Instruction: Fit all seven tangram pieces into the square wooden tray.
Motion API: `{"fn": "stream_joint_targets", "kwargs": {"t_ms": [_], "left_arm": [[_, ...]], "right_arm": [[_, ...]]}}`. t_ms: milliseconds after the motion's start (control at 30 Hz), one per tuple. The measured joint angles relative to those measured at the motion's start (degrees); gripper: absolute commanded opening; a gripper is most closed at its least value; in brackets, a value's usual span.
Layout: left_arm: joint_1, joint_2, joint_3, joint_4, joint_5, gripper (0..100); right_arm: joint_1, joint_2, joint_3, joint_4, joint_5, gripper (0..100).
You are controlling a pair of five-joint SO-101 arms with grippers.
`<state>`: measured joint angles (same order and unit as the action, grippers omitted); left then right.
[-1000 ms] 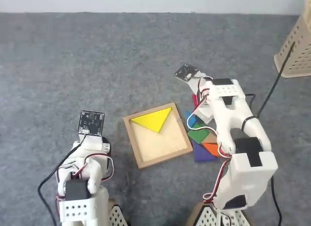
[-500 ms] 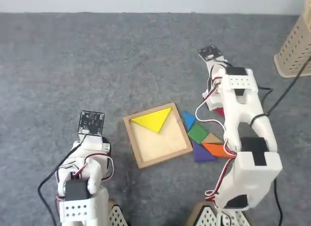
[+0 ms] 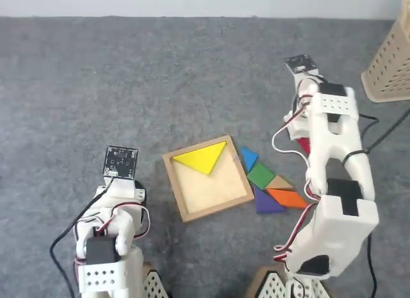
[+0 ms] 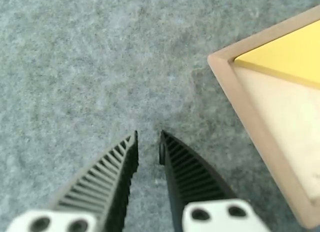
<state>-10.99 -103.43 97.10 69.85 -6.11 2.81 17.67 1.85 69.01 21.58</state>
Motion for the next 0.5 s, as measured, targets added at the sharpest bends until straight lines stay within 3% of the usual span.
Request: {"fn": "stream_joint_targets", "kwargs": {"t_ms": [300, 500], "left_arm": [[0.0, 0.0, 0.0, 0.0, 0.0, 7], [0.0, 0.0, 0.0, 0.0, 0.0, 7]], "right_arm": [[1.67, 0.09, -1.49, 0.53, 0.79, 3.7], [6.51, 0.18, -5.45, 2.55, 1.32, 3.7]]}}
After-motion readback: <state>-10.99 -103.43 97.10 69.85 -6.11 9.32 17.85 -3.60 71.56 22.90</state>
